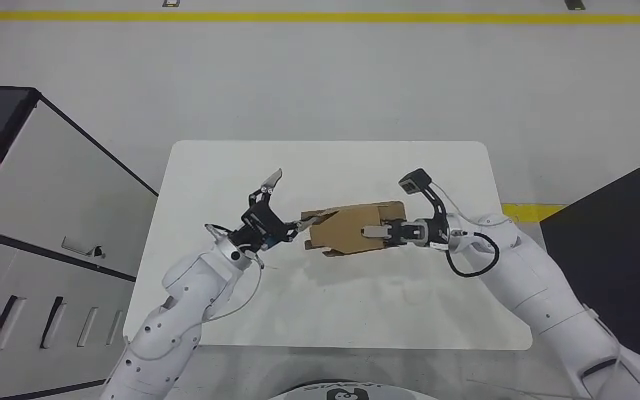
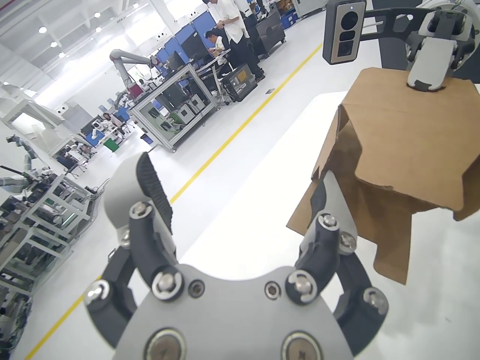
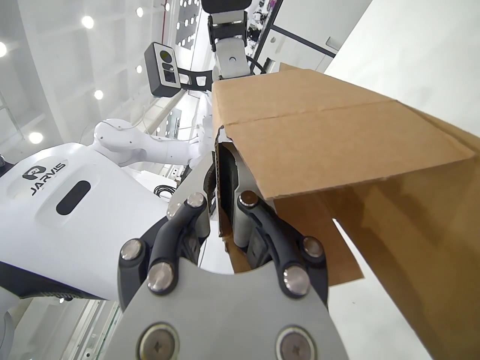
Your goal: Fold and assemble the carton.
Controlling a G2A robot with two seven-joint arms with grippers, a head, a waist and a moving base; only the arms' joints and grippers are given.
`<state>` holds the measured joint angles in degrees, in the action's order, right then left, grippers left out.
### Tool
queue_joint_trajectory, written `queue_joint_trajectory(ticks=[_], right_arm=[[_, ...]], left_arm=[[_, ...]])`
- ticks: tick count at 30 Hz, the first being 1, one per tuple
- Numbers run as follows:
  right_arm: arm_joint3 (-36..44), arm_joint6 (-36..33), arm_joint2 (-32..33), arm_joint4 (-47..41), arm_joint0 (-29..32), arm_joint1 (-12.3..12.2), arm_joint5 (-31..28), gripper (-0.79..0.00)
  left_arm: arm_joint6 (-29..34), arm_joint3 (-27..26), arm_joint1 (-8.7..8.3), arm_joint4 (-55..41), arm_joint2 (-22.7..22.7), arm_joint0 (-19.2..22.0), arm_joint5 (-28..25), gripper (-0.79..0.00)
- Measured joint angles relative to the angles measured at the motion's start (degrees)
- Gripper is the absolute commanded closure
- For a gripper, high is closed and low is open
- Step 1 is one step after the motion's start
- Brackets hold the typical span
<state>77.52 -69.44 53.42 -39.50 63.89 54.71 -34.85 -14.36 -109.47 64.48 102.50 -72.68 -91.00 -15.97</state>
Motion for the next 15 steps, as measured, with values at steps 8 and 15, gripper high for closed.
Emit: queue_joint_trajectory(ticks=[8, 15], right_arm=[[1.0, -1.1, 0.9, 0.9, 0.9, -0.2, 1.1, 0.000], [1.8, -2.1, 1.4, 2.0, 1.3, -0.4, 2.1, 0.000]], left_arm=[[0.0, 0.3, 0.06, 0.0, 0.3, 0.8, -0.1, -0.748], [0.4, 0.6, 0.11, -0.1, 0.2, 1.3, 0.4, -0.739]])
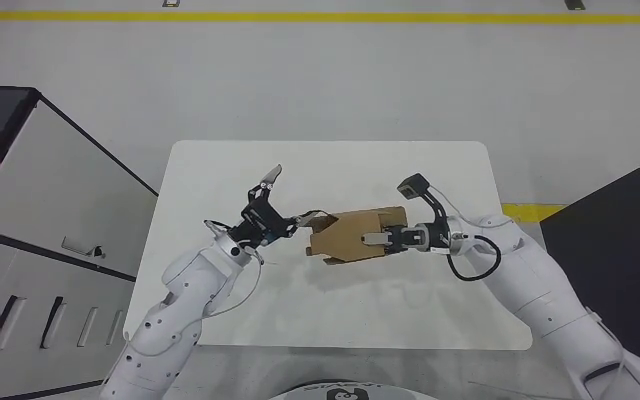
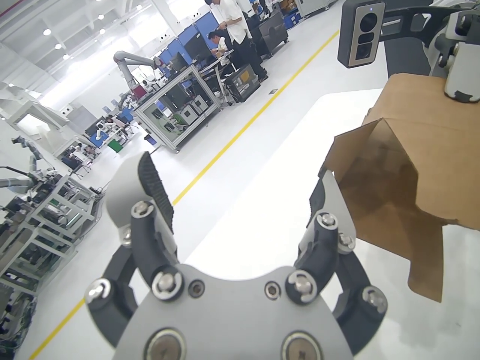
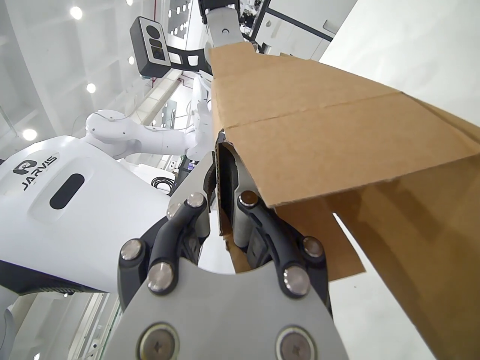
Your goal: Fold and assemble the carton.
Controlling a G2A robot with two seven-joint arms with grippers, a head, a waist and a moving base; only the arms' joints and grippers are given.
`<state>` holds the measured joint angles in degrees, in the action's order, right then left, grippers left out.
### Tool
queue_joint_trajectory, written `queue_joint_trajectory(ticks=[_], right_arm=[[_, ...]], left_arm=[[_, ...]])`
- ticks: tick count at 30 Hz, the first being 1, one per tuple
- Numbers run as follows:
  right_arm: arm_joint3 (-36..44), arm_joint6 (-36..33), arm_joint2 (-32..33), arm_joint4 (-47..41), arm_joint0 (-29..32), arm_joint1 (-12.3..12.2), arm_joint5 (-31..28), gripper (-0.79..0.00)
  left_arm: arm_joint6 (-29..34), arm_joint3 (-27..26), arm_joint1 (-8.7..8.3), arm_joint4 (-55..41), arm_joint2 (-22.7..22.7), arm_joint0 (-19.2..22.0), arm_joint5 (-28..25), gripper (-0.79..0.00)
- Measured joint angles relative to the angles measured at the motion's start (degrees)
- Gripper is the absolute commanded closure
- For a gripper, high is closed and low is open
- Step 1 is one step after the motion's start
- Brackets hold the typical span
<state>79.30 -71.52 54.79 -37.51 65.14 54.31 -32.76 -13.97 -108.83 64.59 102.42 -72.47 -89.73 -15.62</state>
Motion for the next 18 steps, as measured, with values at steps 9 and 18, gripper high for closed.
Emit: queue_joint_trajectory(ticks=[9, 18], right_arm=[[0.8, -1.5, -1.2, 2.7, -0.5, -0.1, 1.5, 0.000], [0.9, -1.9, -1.8, 3.5, -0.7, -0.2, 1.9, 0.000]], left_arm=[[0.3, 0.5, 0.13, 0.4, 0.9, 0.9, -0.1, -0.754], [0.6, 0.5, 0.22, 1.8, 2.5, 1.8, -1.4, -0.785]])
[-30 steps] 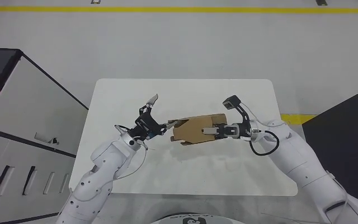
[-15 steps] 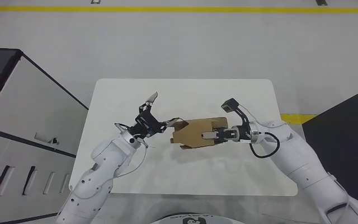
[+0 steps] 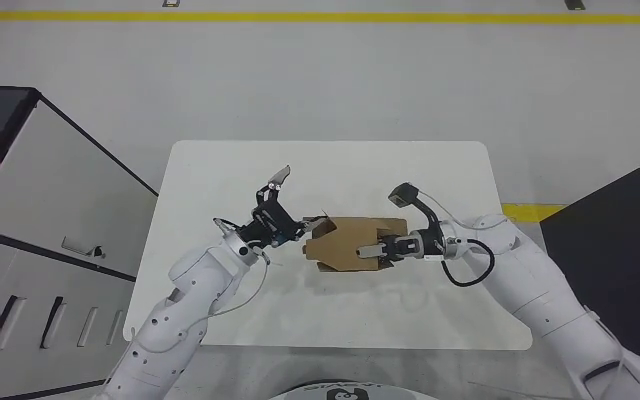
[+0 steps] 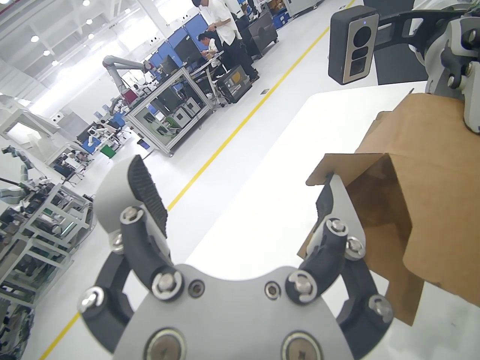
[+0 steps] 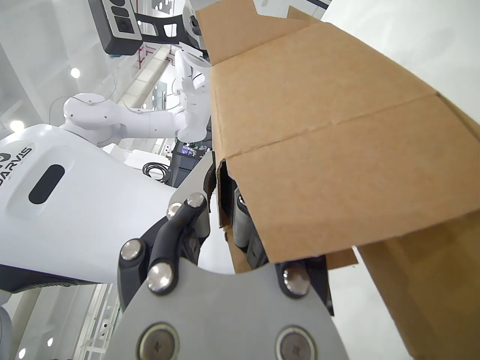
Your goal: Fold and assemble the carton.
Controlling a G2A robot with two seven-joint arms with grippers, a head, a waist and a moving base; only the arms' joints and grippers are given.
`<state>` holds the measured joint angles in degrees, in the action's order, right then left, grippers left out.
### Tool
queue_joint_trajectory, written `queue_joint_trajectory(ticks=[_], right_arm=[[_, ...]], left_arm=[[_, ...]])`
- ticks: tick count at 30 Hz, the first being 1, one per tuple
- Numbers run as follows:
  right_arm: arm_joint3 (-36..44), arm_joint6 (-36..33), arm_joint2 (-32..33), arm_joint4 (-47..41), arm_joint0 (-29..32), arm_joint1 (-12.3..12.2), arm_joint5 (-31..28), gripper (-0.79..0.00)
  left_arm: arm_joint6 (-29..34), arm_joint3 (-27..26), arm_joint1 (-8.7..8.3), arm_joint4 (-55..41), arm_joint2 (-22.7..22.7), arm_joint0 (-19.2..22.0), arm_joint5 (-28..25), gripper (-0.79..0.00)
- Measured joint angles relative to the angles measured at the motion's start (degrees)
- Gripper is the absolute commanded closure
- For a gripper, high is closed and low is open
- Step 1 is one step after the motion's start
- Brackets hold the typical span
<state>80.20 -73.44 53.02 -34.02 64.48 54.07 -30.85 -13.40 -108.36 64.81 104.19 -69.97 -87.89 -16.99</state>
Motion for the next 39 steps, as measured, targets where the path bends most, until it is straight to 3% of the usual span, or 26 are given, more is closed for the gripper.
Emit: queue_joint_trajectory(ticks=[14, 30, 39], right_arm=[[-0.3, -0.7, -0.2, 0.5, -0.1, -0.4, 0.7, 0.000], [-0.3, -2.5, -2.3, 2.0, -1.2, -0.5, 2.5, 0.000], [-1.6, 0.0, -0.1, -2.9, 0.1, -0.8, 0.0, 0.000]], left_arm=[[0.6, -0.2, 0.08, 0.6, 0.2, 0.2, 1.3, -0.785], [0.9, 0.5, 0.47, 1.6, 3.6, 1.7, 0.0, -0.785], [-1.7, -0.3, 0.00, -0.1, -1.6, 0.0, 3.3, -0.785]])
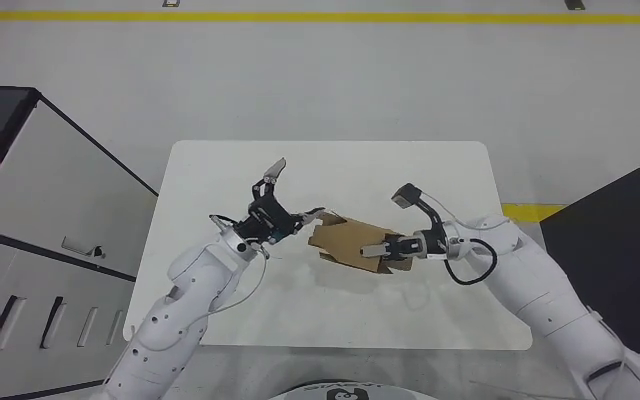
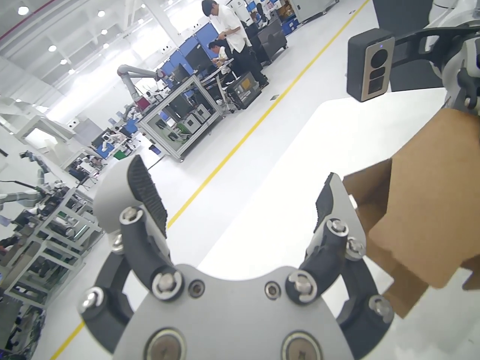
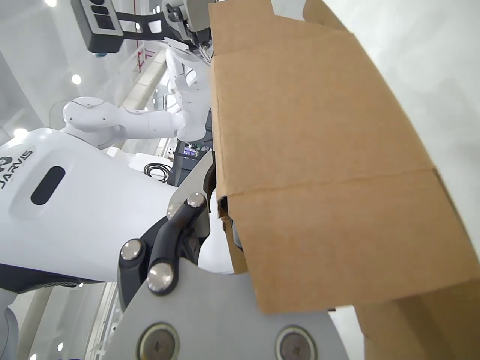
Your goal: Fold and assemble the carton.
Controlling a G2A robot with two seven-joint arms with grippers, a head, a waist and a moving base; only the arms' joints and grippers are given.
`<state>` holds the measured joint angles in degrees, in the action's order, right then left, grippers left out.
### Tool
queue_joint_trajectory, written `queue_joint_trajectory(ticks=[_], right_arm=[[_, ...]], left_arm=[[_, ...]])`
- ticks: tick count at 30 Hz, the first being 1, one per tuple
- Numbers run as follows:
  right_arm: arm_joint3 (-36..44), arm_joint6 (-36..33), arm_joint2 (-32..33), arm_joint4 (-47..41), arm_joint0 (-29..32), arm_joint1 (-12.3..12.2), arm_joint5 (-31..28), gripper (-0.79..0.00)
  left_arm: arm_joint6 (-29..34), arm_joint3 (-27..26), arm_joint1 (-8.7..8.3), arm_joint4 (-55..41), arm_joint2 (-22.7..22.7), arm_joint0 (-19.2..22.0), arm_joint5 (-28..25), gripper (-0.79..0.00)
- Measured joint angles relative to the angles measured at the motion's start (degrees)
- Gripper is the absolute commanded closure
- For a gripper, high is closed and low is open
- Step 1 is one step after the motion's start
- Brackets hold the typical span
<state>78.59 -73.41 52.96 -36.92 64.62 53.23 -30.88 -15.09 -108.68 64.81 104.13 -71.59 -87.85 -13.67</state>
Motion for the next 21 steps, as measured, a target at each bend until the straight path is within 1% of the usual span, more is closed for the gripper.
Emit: queue_joint_trajectory(ticks=[3, 8, 14, 16, 21], right_arm=[[-0.3, 0.1, 1.0, -1.7, 0.4, -0.2, -0.1, 0.000], [0.0, -0.5, 2.1, -4.1, 0.6, -0.5, 0.5, 0.000], [0.4, -0.2, 1.9, -4.5, 0.9, -0.4, 0.7, 0.000], [0.7, -0.4, 1.8, -6.8, 1.3, -0.2, 1.6, 0.000], [0.1, -3.9, 2.7, -12.2, 0.7, 0.1, 3.9, 0.000]], left_arm=[[-0.3, -0.6, -0.19, -0.6, -1.9, -1.0, 0.6, -0.785], [-0.5, -1.5, -0.35, -2.0, -3.9, -2.5, 0.9, -0.785], [-0.8, -1.7, -0.39, -1.6, -4.0, -2.7, 1.1, -0.785], [-0.8, -1.7, -0.37, -1.9, -4.0, -2.8, 1.0, -0.785], [-0.5, -2.2, -0.52, -1.5, -4.8, -3.6, 0.4, -0.785]])
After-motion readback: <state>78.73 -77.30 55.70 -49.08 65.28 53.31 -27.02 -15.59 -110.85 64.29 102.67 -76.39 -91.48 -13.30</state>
